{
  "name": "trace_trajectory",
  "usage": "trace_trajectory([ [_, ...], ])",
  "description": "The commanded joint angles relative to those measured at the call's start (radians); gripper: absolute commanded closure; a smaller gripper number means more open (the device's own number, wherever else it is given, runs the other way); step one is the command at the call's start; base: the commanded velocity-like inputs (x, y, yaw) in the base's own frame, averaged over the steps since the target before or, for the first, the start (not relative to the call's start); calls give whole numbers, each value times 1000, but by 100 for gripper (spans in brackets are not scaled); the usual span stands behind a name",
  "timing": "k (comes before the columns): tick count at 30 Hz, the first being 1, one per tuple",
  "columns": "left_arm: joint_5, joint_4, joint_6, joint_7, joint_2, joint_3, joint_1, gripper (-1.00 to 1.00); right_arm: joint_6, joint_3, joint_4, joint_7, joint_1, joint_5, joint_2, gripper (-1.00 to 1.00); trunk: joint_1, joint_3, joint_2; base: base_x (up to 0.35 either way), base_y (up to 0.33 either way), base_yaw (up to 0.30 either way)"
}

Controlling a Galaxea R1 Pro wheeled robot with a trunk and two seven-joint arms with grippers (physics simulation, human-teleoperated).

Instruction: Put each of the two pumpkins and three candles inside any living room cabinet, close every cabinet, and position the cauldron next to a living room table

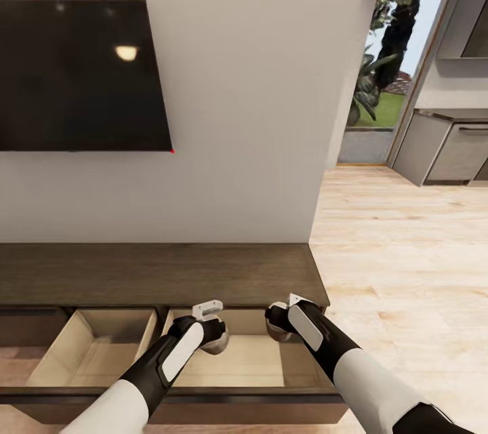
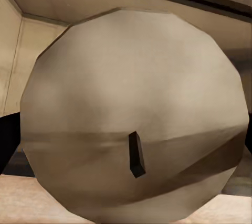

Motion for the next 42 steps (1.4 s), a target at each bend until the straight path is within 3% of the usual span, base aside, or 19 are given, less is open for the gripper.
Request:
trace_trajectory([
  [1,10,-1,0,6,2,-3,-1,100,0,5,-2,-9,-1,-9,-1,100,4,-4,-8,0,0,0],
  [23,9,0,0,1,4,-4,-1,100,0,5,-2,-8,-1,-10,2,100,88,-70,-162,0,0,-49],
  [42,-11,0,0,1,3,-7,-1,100,0,4,-1,-8,-1,-10,1,100,88,-67,-162,60,-42,-39],
])
